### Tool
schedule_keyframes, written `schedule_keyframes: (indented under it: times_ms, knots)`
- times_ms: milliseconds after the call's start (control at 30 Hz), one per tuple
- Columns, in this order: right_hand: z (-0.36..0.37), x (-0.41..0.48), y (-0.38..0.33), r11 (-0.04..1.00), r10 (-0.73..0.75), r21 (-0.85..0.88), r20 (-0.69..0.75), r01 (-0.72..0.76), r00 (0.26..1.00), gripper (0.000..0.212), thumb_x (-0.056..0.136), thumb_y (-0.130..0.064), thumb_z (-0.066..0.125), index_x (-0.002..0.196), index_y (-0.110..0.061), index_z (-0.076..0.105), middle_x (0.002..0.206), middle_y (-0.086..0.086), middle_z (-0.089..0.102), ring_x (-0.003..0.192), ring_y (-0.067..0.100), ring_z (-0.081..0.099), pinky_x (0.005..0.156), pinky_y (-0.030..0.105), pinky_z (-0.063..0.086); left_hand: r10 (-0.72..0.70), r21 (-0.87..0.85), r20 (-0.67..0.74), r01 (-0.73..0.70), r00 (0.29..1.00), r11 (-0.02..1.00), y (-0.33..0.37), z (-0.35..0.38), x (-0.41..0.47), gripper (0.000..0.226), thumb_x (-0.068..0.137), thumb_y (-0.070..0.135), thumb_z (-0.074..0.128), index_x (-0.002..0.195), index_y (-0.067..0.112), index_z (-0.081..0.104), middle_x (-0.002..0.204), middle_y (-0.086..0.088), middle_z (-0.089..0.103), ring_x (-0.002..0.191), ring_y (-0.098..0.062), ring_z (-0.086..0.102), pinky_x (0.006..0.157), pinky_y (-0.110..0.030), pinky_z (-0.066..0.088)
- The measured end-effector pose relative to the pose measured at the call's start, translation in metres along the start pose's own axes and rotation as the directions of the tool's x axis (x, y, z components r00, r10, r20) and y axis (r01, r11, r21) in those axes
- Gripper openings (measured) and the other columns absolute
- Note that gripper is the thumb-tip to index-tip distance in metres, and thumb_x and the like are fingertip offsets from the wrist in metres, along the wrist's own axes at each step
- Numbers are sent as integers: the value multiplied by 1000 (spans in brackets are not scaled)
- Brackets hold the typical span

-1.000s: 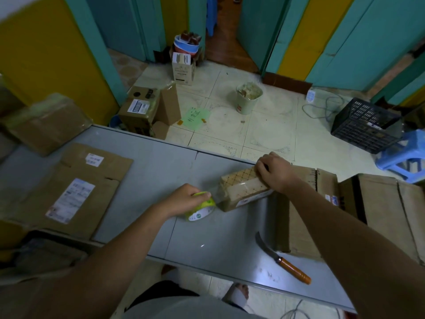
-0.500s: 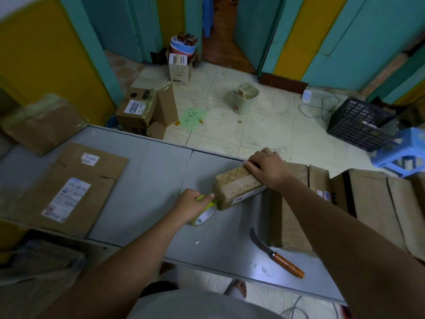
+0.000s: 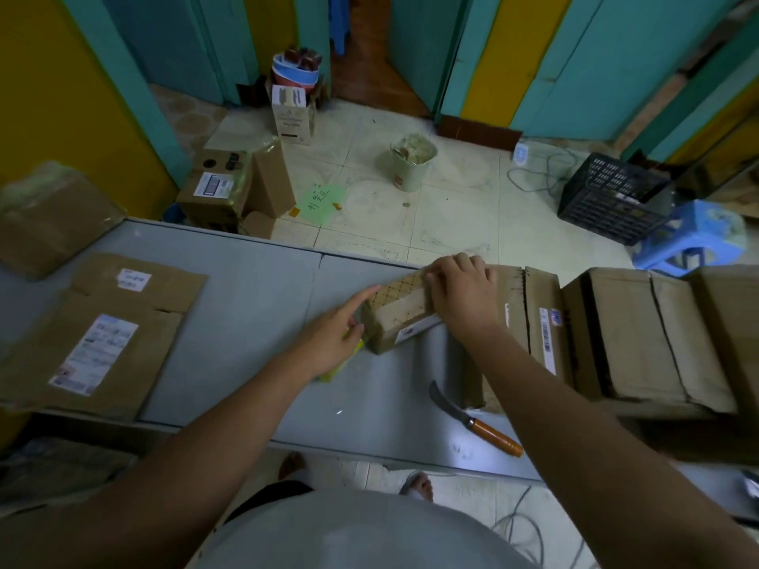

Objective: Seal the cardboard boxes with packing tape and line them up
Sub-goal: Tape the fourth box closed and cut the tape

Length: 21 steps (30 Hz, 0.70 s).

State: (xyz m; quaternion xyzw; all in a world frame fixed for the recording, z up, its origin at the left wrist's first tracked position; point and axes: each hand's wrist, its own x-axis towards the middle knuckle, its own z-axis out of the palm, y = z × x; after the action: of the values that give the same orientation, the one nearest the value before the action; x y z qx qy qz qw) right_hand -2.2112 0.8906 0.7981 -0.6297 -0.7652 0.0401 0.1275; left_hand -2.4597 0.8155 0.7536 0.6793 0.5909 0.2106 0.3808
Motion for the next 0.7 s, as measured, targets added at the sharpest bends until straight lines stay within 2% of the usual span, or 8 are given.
schedule_keyframes:
  times_ms: [67,133,233,333,400,500,600,700]
  knots:
    - [-5,-23,-2,997,-12,82,10,11,1000,29,105,-34,49,127,-23,64,130,2,61,120,26,49,96,42,39,-4,-20,-2,4,1000,1000,-1,2,0,83,107,17,54,153,74,15,91,-8,70,82,-27,70,82,-54,60]
    - [-11,-54,-3,978,-24,205,-36,31,999,25,102,-27,58,125,-21,67,130,1,61,121,23,48,94,35,38,-10,-9,-15,10,1000,1000,-4,4,-1,82,107,17,53,155,72,15,88,-8,69,80,-28,69,82,-53,59]
    - [-16,-123,5,930,-40,361,-83,67,996,11,99,-19,64,109,-17,70,108,-2,62,101,13,50,86,18,35,-11,-2,-13,11,1000,1000,-6,8,0,82,106,15,54,157,67,16,85,-9,69,74,-26,68,78,-52,59]
    - [-8,-204,21,879,5,475,64,-35,998,8,101,-25,59,101,-25,67,90,-14,58,81,2,54,73,15,42,-9,-3,0,9,1000,1000,-8,7,3,84,106,15,54,156,70,15,96,-18,72,76,-29,71,76,-54,61]
    - [7,-242,38,878,132,443,142,-182,981,9,100,-21,63,103,-27,68,91,-14,62,83,4,59,73,19,46,-13,1,4,13,1000,1000,-9,6,3,86,106,16,55,154,73,13,101,-21,73,75,-30,72,75,-55,62]
    - [29,-262,63,897,315,258,196,-359,928,28,95,-16,71,123,-21,70,117,-2,68,109,18,60,92,28,50,-6,-8,12,7,1000,1000,-12,4,5,88,105,16,58,153,75,14,95,-15,74,74,-26,72,74,-54,63]
    - [42,-257,75,897,396,97,256,-431,882,41,94,-26,74,134,-20,64,134,5,63,123,27,54,104,44,43,-21,-36,26,22,999,999,-13,2,4,87,106,17,58,153,74,14,94,-5,73,80,-22,73,79,-52,63]
    - [46,-249,80,897,414,23,299,-441,860,33,97,-27,71,130,-26,67,130,4,62,119,27,52,103,44,40,-29,-79,17,30,999,996,-12,1,3,91,105,12,60,153,74,14,97,1,72,88,-17,73,87,-48,61]
